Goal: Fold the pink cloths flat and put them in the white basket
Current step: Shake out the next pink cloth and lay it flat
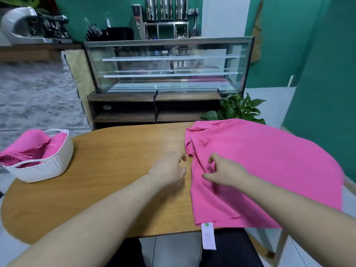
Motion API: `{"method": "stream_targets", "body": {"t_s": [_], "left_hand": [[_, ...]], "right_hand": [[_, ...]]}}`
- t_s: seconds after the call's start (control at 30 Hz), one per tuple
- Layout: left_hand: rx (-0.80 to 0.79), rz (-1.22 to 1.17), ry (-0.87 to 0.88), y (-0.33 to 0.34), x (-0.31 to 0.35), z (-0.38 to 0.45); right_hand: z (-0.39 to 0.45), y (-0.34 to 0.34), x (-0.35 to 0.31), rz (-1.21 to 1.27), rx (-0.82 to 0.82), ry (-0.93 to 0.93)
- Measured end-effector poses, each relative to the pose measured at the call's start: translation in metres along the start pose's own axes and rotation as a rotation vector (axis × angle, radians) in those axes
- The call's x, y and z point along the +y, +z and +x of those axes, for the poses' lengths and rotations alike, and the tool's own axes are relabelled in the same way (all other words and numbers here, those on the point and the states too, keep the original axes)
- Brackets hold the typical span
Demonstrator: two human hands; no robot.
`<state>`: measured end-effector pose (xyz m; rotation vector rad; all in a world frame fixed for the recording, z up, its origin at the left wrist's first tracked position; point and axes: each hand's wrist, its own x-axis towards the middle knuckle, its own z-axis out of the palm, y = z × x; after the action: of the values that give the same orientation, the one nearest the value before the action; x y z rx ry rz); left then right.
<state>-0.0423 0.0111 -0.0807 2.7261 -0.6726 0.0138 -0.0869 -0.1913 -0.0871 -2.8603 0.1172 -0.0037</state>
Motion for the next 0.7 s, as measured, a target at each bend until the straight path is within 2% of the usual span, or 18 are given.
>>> {"method": "stream_targets", "body": {"t_s": [0.1,0.2,0.4,0.57,0.7], "left_hand": [[-0.030,-0.076,0.015,0.011,0.025,0.002],[-0.098,-0.128,-0.010,0.023,0.042,0.004],[-0.150,-0.164,-0.040,0.044,0.054,0.000],[-0.177,-0.328,-0.166,0.057,0.055,-0.012],[-0.204,-0.306,-0.168,0.060,0.057,-0.017]], "right_hand": [[-0.013,0.000,0.024,-0.056,-0.104,0.096],[-0.022,0.010,0.036,-0.032,-0.211,0.079],[-0.024,0.023,0.037,0.069,-0.106,0.060],[-0.022,0.026,0.031,0.363,-0.072,0.151],[-0.020,0.027,0.019,0.789,-0.047,0.280]]}}
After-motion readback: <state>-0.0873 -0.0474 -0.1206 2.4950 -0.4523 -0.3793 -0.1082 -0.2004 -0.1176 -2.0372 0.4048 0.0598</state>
